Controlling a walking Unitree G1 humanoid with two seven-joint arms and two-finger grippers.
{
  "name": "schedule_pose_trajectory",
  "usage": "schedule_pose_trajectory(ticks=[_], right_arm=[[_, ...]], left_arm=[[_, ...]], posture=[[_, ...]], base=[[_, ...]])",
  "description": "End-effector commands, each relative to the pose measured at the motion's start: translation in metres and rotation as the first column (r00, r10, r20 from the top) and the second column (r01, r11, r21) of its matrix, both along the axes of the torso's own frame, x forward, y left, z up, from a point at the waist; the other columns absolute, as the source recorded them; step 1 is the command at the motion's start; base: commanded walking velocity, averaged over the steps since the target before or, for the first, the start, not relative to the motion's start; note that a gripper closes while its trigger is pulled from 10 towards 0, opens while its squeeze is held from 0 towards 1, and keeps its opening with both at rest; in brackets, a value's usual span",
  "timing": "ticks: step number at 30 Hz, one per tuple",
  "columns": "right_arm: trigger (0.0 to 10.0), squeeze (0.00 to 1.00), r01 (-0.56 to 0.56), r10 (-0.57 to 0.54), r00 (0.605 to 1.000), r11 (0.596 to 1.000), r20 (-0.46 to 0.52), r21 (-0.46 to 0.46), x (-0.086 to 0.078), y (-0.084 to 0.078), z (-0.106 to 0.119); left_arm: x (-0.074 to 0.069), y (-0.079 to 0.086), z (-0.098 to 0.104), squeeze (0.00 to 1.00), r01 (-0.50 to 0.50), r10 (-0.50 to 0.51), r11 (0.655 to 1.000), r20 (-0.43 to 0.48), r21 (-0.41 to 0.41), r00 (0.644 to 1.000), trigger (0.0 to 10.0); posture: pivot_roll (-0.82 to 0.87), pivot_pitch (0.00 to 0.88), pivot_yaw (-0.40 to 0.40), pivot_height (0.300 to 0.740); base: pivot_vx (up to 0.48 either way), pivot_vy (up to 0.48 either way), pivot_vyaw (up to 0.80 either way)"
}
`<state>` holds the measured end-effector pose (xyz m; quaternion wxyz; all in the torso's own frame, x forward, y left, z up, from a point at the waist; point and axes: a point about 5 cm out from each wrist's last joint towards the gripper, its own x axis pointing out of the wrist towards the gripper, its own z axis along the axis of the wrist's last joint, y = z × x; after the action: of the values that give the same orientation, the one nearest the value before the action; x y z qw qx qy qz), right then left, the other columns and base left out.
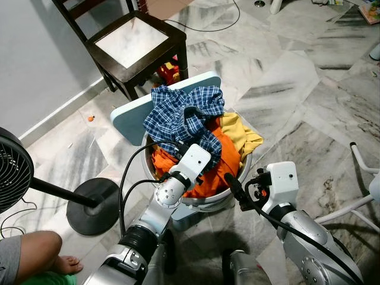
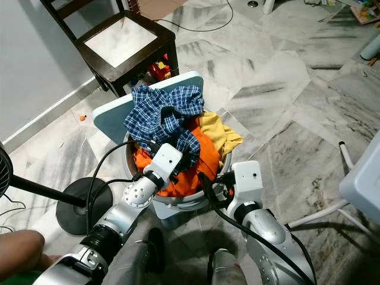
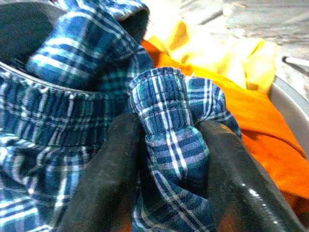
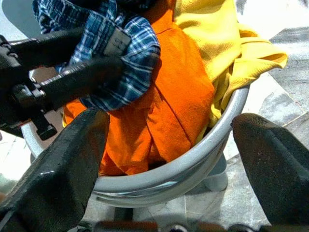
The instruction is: Hang hanger
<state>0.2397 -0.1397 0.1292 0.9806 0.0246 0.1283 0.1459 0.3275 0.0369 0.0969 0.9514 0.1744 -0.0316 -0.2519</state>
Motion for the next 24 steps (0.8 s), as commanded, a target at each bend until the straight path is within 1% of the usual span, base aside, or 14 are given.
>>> schedule_pose_trajectory(ticks=[1,4,7,9,10,14,16,17,18,19,20,21,24], right_arm=[[10.0,0.0,-0.003,0.003,1.0,1.0,-0.007,-0.005,-0.001,0.0,-0.003],[10.0,0.0,-0.002,0.002,1.0,1.0,-0.004,-0.006,0.001,0.0,-0.003],[10.0,0.0,-0.001,0.001,1.0,1.0,0.001,-0.006,0.003,0.001,-0.003],[10.0,0.0,0.001,-0.001,1.0,1.0,0.007,-0.005,0.004,0.001,-0.003],[10.0,0.0,0.002,-0.002,1.0,1.0,0.011,-0.004,0.007,0.002,-0.003],[10.0,0.0,0.001,-0.001,1.0,1.0,0.027,0.002,0.013,0.005,-0.002],[10.0,0.0,0.0,0.0,0.999,1.0,0.04,0.007,0.018,0.007,-0.002],[10.0,0.0,0.0,0.0,0.999,1.0,0.051,0.01,0.022,0.008,-0.001],[10.0,0.0,0.0,0.0,0.999,1.0,0.053,0.011,0.024,0.008,-0.002],[10.0,0.0,-0.001,0.0,0.998,1.0,0.061,0.013,0.027,0.009,-0.002],[10.0,0.0,-0.001,0.0,0.998,1.0,0.061,0.013,0.027,0.009,-0.002],[10.0,0.0,-0.004,0.003,0.998,1.0,0.07,0.017,0.031,0.011,-0.002],[10.0,0.0,-0.009,0.007,0.997,1.0,0.082,0.024,0.038,0.013,-0.002]], left_arm=[[-0.005,0.004,-0.007,0.0,-0.011,0.011,1.0,0.004,0.013,1.0,0.0],[-0.004,0.007,-0.003,0.0,-0.028,0.027,0.999,0.065,0.018,0.998,0.0],[-0.006,0.006,0.001,0.0,-0.014,0.014,1.0,0.098,-0.004,0.995,0.0],[-0.008,0.006,0.006,0.0,-0.001,0.004,1.0,0.133,-0.023,0.991,0.0],[-0.009,0.006,0.011,0.0,0.007,-0.002,0.999,0.165,-0.032,0.986,0.0],[-0.014,0.011,0.025,0.0,0.026,-0.01,0.998,0.251,-0.06,0.968,0.0],[-0.021,0.019,0.034,0.0,0.041,-0.019,0.997,0.303,-0.066,0.953,0.0],[-0.03,0.027,0.042,0.0,0.055,-0.031,0.997,0.347,-0.06,0.938,0.0],[-0.032,0.03,0.043,0.0,0.058,-0.035,0.997,0.359,-0.054,0.933,0.0],[-0.039,0.039,0.048,0.0,0.061,-0.041,0.997,0.385,-0.041,0.922,0.0],[-0.039,0.039,0.048,0.0,0.061,-0.041,0.997,0.385,-0.041,0.922,0.0],[-0.048,0.048,0.054,0.0,0.068,-0.056,0.998,0.426,-0.013,0.903,0.0],[-0.059,0.057,0.063,0.0,0.085,-0.083,0.996,0.457,0.016,0.886,0.0]], posture=[[-0.14,0.292,0.061,0.74],[-0.14,0.285,0.062,0.74],[-0.13,0.276,0.065,0.74],[-0.13,0.268,0.066,0.74],[-0.13,0.257,0.068,0.74],[-0.11,0.232,0.07,0.74],[-0.09,0.209,0.074,0.74],[-0.08,0.197,0.075,0.74],[-0.07,0.189,0.076,0.74],[-0.06,0.178,0.077,0.74],[-0.06,0.178,0.077,0.74],[-0.04,0.162,0.077,0.74],[-0.01,0.138,0.075,0.74]], base=[[0.0,0.0,0.0],[0.0,0.0,0.0],[0.0,0.0,0.0],[0.0,0.0,0.0],[0.0,0.0,0.0],[0.0,0.0,0.0],[0.0,0.0,0.0],[0.0,0.0,0.0],[0.0,0.0,0.0],[0.0,0.0,0.0],[0.0,0.0,0.0],[0.0,0.0,0.0],[0.0,0.0,0.0]])
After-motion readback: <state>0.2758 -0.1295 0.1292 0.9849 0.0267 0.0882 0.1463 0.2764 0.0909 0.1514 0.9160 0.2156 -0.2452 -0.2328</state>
